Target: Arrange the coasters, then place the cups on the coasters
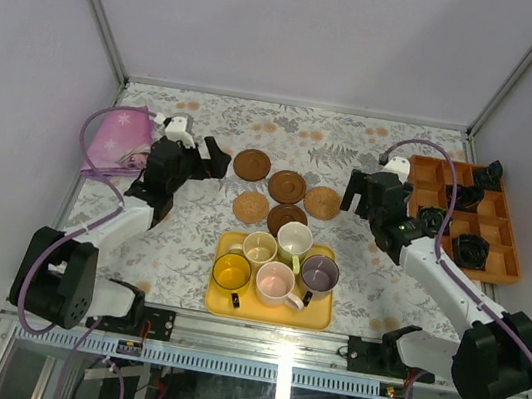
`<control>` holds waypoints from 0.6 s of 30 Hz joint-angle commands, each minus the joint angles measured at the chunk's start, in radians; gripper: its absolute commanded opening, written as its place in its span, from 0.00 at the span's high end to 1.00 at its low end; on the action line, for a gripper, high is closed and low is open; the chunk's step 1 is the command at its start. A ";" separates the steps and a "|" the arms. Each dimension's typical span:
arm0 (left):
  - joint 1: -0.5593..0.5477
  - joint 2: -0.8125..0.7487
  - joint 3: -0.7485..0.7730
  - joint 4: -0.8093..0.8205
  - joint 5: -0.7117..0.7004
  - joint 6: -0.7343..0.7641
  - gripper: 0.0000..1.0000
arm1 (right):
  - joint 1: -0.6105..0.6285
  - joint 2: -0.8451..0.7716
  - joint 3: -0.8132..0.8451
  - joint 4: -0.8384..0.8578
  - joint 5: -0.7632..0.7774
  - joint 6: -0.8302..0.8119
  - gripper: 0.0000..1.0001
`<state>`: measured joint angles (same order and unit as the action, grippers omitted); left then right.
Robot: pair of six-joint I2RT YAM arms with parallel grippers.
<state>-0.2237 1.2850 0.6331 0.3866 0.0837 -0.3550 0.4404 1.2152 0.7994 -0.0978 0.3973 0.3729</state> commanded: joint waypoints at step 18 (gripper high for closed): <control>-0.005 0.042 0.057 -0.081 -0.069 0.008 0.00 | -0.001 0.240 0.248 -0.136 0.008 -0.050 0.54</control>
<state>-0.2237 1.3003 0.6777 0.3080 -0.0074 -0.3443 0.4404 1.4391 1.0054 -0.2287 0.4000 0.3096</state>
